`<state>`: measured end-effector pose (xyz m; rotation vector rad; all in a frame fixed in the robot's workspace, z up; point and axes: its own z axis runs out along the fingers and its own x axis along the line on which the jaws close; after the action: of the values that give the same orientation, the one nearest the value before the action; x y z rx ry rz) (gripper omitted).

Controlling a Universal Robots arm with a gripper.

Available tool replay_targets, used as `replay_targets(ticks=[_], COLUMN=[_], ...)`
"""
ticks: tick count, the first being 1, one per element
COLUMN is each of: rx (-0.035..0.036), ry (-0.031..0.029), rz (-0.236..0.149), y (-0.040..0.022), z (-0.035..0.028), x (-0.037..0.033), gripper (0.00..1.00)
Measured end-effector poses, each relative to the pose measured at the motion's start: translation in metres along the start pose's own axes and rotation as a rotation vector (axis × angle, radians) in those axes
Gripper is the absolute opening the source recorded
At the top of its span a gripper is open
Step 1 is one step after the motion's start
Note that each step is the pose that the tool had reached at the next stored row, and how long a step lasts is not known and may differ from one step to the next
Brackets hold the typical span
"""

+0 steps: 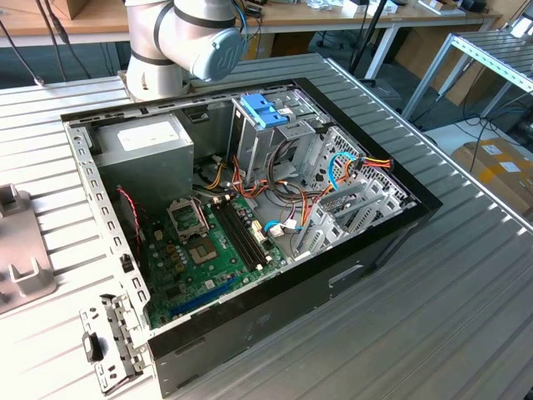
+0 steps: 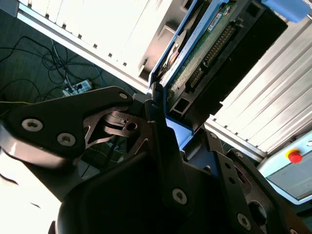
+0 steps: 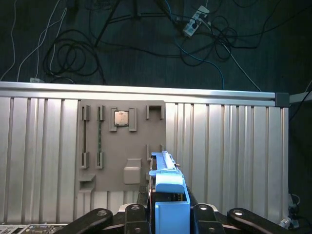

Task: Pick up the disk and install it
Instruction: 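Pick up the disk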

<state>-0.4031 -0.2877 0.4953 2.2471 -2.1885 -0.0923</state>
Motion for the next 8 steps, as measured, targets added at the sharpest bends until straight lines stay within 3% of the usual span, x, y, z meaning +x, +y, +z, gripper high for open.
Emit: replay_targets(ticks=[8], rx=[0.0], ry=[0.0], rz=[0.0], y=[-0.0023], z=[-0.0001], x=[0.0001], gripper=[0.37])
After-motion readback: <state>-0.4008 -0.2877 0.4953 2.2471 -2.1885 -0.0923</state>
